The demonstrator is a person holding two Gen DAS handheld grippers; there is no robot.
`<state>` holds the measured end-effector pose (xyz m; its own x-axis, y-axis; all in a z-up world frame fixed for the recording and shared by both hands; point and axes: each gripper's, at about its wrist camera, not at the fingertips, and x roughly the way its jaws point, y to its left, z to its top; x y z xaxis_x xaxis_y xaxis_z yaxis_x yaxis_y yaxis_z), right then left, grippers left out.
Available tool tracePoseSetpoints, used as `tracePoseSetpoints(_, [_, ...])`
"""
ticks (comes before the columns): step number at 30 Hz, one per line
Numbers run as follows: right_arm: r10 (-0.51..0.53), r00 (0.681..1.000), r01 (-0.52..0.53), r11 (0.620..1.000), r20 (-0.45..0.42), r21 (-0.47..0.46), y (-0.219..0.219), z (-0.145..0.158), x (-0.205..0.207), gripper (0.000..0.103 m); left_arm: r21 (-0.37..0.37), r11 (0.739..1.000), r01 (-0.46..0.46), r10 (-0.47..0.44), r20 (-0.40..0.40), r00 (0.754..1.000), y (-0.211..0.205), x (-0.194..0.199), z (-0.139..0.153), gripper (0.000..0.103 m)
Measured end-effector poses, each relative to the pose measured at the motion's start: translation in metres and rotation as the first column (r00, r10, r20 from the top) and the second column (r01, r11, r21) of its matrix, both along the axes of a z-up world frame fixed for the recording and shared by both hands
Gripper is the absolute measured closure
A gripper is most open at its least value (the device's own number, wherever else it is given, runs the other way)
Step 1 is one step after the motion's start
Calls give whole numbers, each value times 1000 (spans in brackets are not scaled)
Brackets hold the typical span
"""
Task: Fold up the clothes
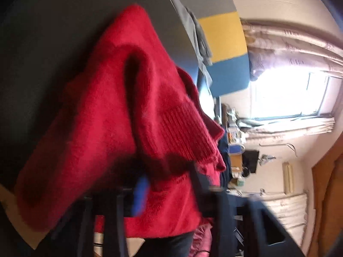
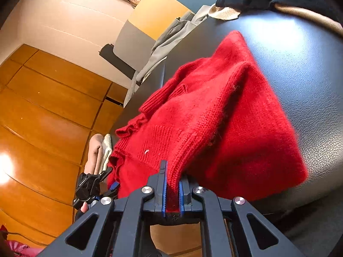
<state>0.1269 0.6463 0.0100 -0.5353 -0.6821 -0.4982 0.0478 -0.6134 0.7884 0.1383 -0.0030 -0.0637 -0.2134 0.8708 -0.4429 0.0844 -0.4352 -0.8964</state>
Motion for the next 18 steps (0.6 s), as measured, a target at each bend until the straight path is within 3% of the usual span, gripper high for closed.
tracePoseSetpoints(3, [-11,1000,10,998,-8,-56,5,3,1,94,138,990,-10,9,11,1000,-11,0,1,96])
tracePoseSetpoints(7, [-9,999,6,998,-41,-66,14,21,7,95,235,972,18,9,-111,994,-37,4,40,96])
tracePoseSetpoints(11, [-22,998,15,993,-62,-119,29,37,16,95,304,952,43,28,-226,974,-66,9,83,96])
tracePoseSetpoints(15, [-49,995,31,980,-86,-198,43,51,30,95,365,930,36,60,-248,967,-83,11,99,96])
tracePoseSetpoints(18, [-70,991,39,969,-117,-245,50,64,33,95,368,929,28,67,-243,968,-84,2,102,96])
